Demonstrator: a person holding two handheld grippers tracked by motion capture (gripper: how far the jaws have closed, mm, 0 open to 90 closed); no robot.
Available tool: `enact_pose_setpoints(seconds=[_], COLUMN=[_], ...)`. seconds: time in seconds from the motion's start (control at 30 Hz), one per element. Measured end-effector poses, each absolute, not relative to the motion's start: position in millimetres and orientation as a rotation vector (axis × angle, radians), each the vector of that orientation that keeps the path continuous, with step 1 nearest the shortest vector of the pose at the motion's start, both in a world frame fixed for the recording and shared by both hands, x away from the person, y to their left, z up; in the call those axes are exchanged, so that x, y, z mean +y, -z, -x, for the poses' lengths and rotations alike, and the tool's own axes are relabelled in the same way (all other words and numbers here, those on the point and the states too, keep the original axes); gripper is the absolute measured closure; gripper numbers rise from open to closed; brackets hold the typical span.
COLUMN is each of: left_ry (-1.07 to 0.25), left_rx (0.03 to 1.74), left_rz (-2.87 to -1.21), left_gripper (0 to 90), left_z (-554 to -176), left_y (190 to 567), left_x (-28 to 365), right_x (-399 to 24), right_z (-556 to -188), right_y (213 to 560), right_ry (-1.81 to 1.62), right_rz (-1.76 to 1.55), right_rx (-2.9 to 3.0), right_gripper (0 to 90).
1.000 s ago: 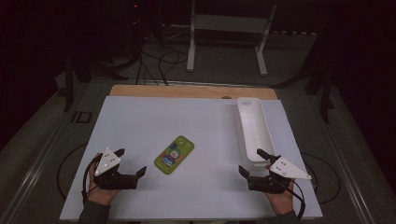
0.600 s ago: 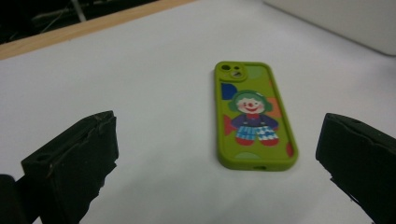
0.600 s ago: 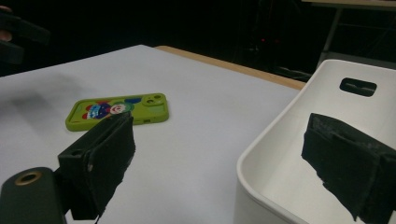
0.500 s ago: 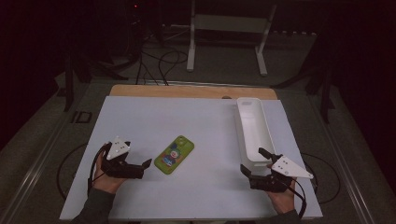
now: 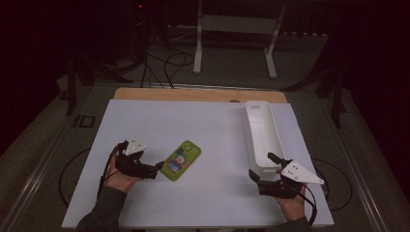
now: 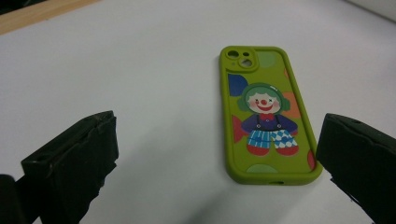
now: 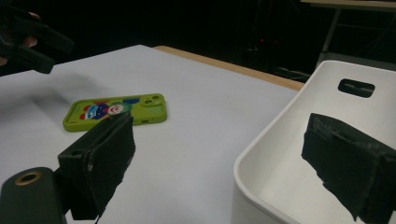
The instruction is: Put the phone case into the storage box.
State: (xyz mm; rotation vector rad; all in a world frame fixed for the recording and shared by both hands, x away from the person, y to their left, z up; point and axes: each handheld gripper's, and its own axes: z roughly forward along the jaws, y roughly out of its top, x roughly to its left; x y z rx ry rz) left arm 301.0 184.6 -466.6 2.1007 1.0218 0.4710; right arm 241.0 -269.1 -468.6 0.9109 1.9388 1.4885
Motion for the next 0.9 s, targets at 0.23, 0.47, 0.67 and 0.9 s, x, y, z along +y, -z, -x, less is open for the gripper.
enact_pose_setpoints(seconds=[0.23,0.47,0.67,0.9], left_ry=[-0.456,-0.422,-0.402,-0.397], left_rx=[1.029,1.035,1.048,1.055], left_rz=[-2.147,-2.179,-2.199,-2.218], left_gripper=[0.0,0.0,0.0,0.0], left_z=[-308.1,-313.8,-318.9,-321.3], left_y=[467.9,469.9,473.3,476.2], left_x=[174.0,160.8,150.2,143.6], right_x=[-268.5,-268.9,-268.5,-268.8], right_z=[-241.1,-241.3,-241.4,-241.3], right_y=[469.1,468.8,468.9,468.8], right_ry=[-1.484,-1.487,-1.485,-1.486], right_rz=[-0.911,-0.915,-0.914,-0.915], right_rx=[1.940,1.941,1.943,1.940], right_gripper=[8.9,8.9,8.9,8.9])
